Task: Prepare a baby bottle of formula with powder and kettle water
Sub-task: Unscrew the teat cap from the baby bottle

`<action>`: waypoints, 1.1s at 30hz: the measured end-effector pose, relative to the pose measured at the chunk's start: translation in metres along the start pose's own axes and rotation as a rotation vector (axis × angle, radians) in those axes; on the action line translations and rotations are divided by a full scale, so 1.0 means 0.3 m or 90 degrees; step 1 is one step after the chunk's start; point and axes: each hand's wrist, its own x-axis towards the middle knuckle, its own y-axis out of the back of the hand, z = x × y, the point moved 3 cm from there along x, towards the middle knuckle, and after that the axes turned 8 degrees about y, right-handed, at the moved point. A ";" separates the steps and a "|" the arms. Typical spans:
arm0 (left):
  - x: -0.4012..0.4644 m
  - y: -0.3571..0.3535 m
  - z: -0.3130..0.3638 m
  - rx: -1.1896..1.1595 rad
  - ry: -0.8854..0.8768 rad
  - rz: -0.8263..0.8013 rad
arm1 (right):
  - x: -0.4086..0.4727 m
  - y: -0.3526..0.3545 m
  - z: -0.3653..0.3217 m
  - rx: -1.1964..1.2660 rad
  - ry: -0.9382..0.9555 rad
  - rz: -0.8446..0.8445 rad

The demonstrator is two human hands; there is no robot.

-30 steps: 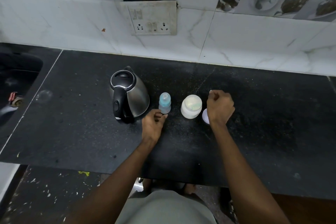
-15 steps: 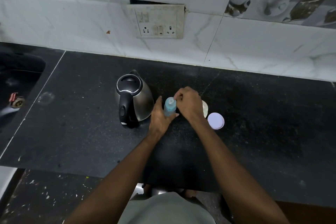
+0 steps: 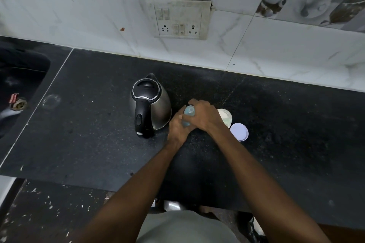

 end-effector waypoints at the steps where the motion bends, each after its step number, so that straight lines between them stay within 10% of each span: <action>1: 0.001 -0.001 0.003 -0.009 -0.003 -0.001 | 0.003 -0.002 -0.006 -0.012 0.004 -0.002; 33: 0.050 0.008 -0.102 0.005 0.034 0.040 | 0.060 0.188 -0.068 -0.039 0.157 -0.094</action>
